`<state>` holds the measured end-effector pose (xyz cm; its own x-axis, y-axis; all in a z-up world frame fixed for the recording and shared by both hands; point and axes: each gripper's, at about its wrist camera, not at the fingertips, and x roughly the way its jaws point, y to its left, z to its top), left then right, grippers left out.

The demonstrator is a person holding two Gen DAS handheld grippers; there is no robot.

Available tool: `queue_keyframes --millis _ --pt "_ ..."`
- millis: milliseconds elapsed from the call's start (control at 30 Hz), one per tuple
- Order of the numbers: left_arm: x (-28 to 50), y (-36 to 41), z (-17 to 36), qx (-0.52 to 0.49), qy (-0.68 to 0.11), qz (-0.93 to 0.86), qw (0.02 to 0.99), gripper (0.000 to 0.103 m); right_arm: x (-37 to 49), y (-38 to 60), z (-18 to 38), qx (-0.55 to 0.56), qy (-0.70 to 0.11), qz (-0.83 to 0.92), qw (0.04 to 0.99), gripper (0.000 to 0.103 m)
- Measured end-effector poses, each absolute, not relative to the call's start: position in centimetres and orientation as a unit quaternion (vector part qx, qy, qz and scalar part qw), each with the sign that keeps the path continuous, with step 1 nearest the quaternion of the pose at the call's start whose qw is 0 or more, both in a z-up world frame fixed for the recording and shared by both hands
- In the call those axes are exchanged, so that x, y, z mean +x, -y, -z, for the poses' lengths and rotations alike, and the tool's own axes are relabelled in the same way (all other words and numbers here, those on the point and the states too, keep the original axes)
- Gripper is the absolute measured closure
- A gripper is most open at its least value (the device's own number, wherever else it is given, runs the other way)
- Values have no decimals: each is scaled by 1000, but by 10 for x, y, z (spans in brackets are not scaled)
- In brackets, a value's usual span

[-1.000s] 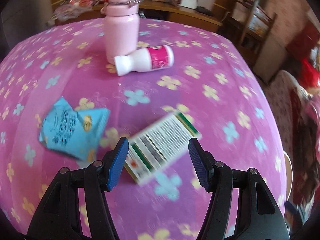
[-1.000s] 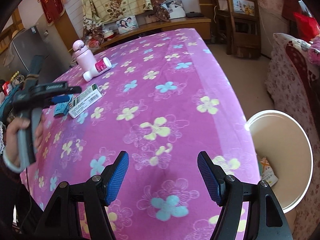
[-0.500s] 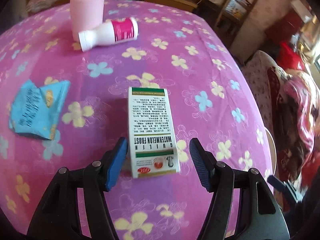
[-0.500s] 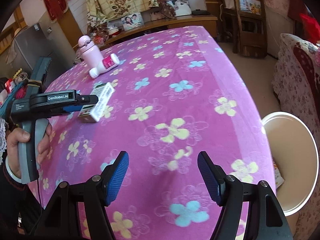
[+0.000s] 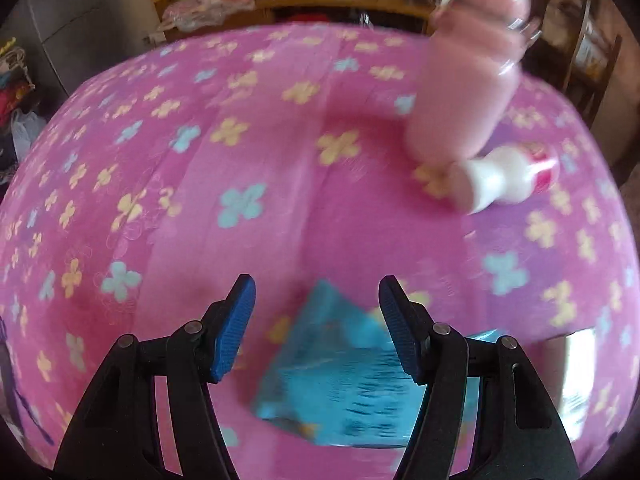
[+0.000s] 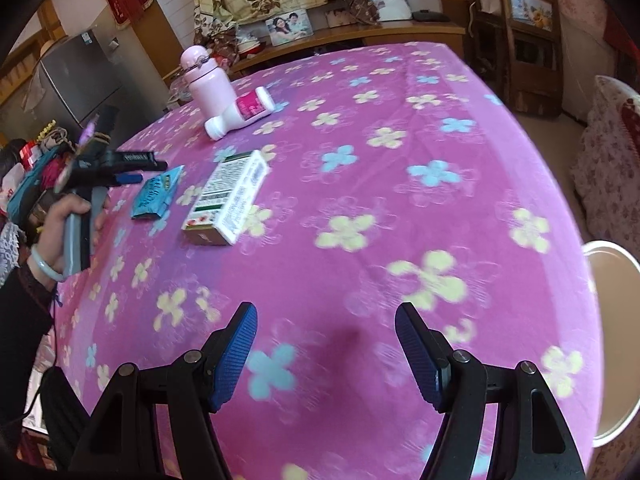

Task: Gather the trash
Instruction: 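Grasp the blue snack bag with the left tool while the right tool grasps the Watermelon Frost box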

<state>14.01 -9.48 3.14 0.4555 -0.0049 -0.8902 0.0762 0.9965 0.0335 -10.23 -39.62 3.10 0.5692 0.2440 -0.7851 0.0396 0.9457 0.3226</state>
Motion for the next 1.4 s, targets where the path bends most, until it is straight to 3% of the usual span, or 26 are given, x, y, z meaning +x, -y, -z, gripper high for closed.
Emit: queue_keyframes --millis 167,500,733,800,833,867,1167,1400 --pt "100 69 -20 38 -551 63 832 40 -75 373 -33 149 -458 -81 873 29" --pt "13 21 -48 -96 -539 150 823 40 3 316 -35 128 -462 -93 872 23" --pt "-2 61 -56 -36 -516 202 832 36 47 287 -21 109 -483 -72 866 20" --pt "-1 72 -49 -3 -514 205 833 36 48 287 -16 106 -489 -70 863 25" --pt "-1 78 -46 13 -514 204 833 36 43 289 -18 102 -478 -67 870 39" --pt "-2 81 -42 27 -513 199 835 36 40 291 -19 100 -475 -67 872 47" --pt "14 99 -19 77 -518 155 838 29 -9 312 -31 82 -459 -83 881 47" --pt "-4 92 -30 22 -521 157 839 48 -53 324 -50 87 -433 -88 893 47"
